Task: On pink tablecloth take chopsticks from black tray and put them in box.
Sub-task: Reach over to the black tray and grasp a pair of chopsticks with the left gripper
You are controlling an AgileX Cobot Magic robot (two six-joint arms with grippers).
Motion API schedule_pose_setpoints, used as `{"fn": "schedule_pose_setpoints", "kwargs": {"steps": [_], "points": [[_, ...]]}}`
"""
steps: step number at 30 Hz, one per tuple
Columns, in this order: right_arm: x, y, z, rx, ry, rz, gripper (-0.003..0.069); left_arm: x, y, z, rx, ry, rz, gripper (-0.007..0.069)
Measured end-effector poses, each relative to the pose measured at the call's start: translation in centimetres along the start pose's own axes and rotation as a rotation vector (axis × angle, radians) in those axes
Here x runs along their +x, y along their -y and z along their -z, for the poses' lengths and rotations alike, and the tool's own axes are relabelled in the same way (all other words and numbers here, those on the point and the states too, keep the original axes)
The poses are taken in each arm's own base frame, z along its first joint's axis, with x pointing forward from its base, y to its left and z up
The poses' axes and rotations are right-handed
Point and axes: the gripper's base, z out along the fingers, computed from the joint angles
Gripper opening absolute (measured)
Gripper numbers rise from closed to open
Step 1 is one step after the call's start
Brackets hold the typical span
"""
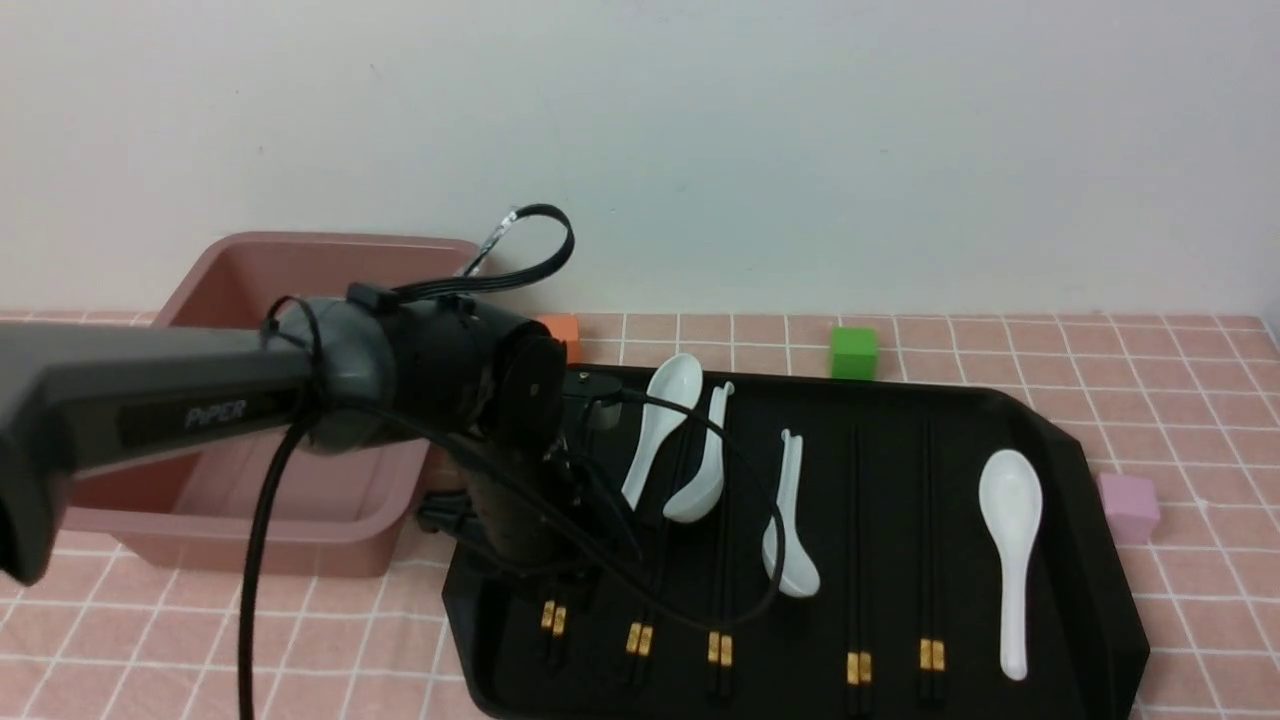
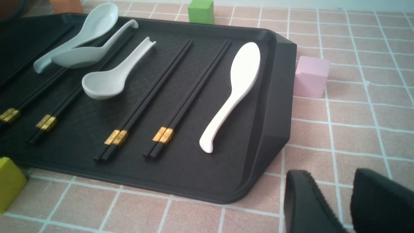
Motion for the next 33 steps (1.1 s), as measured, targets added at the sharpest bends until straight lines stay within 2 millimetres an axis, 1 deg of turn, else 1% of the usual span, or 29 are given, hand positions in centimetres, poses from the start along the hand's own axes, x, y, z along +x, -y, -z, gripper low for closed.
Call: {"fn": "schedule_pose_setpoints", "kwargs": {"steps": [4, 6, 15, 19, 21, 22, 23, 29, 33], "points": [[0.0, 0.0, 0.0, 0.000, 0.000, 0.000, 0.0240, -0.5, 0.1, -0.4, -0.007, 0.009, -0.011, 0.0330], [0.0, 0.0, 0.0, 0.000, 0.000, 0.000, 0.0240, -0.4, 0.0, -1.0, -0.011, -0.001, -0.010, 0.0329], [0.0, 0.0, 0.0, 0.000, 0.000, 0.000, 0.0240, -0.8, -0.1, -1.5, -0.028, 0.002, -0.023, 0.0313], [0.0, 0.0, 0.0, 0.000, 0.000, 0.000, 0.0240, -0.8, -0.1, -1.5, -0.036, 0.003, 0.029, 0.0241], [0.0, 0.0, 0.0, 0.000, 0.000, 0.000, 0.0240, -0.8, -0.2, -1.5, -0.045, 0.003, 0.065, 0.0153], [0.0, 0.0, 0.0, 0.000, 0.000, 0.000, 0.0240, -0.8, -0.2, -1.5, -0.046, 0.004, 0.067, 0.0153], [0.0, 0.0, 0.0, 0.000, 0.000, 0.000, 0.0240, -0.8, -0.3, -1.5, -0.048, 0.004, 0.082, 0.0117], [0.0, 0.0, 0.0, 0.000, 0.000, 0.000, 0.0240, -0.8, -0.3, -1.5, -0.048, 0.008, 0.104, 0.0118], [0.0, 0.0, 0.0, 0.000, 0.000, 0.000, 0.0240, -0.7, 0.1, -0.2, -0.028, 0.026, 0.109, 0.0118]]}}
